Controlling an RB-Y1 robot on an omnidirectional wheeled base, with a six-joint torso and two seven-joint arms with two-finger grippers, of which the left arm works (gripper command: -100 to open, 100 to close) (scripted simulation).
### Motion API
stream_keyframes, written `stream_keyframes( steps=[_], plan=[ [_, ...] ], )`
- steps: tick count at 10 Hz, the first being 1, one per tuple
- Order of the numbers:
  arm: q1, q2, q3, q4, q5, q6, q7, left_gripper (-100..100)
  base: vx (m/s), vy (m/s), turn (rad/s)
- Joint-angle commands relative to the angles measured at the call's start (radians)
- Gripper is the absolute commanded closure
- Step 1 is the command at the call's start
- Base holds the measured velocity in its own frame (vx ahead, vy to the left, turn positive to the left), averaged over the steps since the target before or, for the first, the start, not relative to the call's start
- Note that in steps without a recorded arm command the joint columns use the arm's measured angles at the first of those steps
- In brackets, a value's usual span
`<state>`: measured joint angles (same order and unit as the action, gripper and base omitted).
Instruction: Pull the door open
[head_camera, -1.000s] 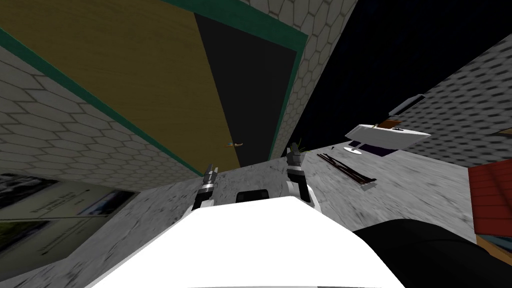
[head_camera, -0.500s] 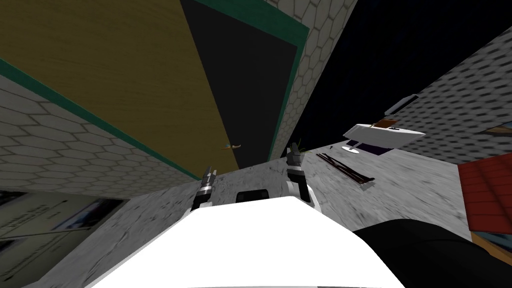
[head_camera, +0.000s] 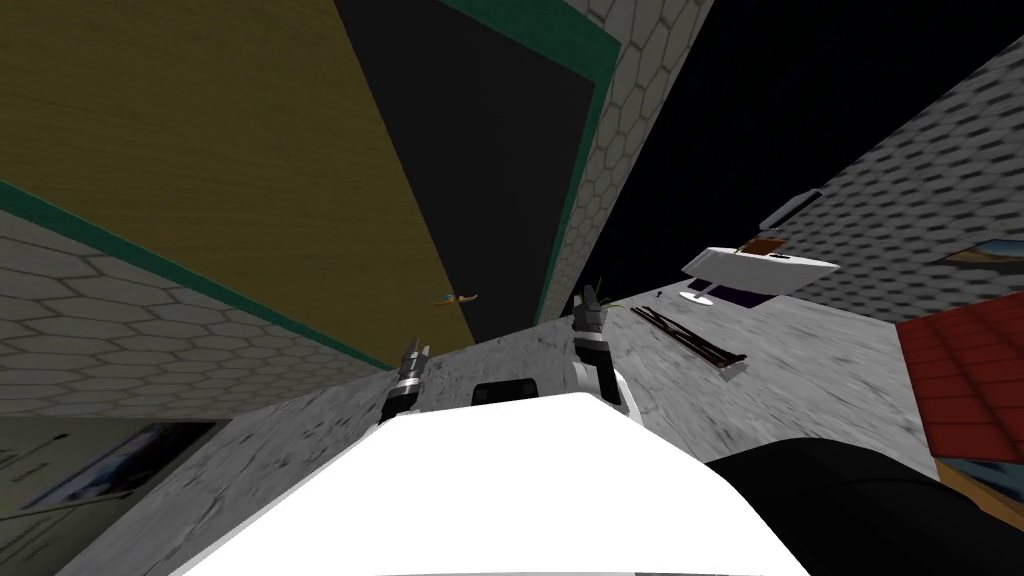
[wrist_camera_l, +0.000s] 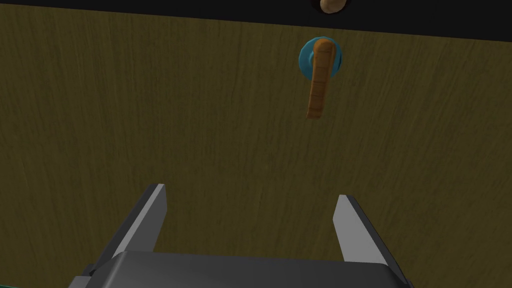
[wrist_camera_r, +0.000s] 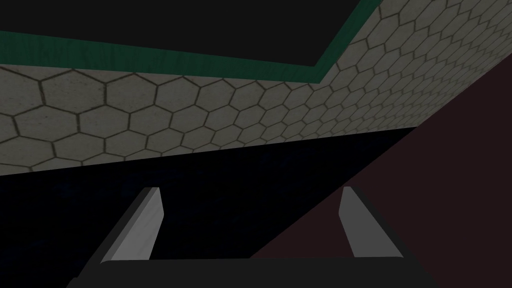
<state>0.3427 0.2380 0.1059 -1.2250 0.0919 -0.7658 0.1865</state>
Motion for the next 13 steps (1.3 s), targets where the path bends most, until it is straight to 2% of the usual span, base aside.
stream_keyframes(
  steps=[1,3,4,7,9,13],
  plan=[
    [-0.009,0.005,0.005,0.039,0.004,-0.015,0.005,-100,0.11,0.008,-0.032],
    [-0.016,0.011,0.01,0.078,0.01,-0.028,0.012,-100,0.113,-0.009,-0.038],
    [-0.023,0.017,0.016,0.116,0.015,-0.041,0.018,-100,0.135,-0.016,-0.061],
    [-0.032,0.025,0.023,0.166,0.023,-0.058,0.027,-100,0.115,-0.006,-0.034],
    [-0.043,0.035,0.032,0.227,0.031,-0.079,0.038,-100,0.166,0.003,-0.061],
    [-0.055,0.045,0.042,0.289,0.04,-0.1,0.048,-100,0.123,0.004,-0.026]
  ],
)
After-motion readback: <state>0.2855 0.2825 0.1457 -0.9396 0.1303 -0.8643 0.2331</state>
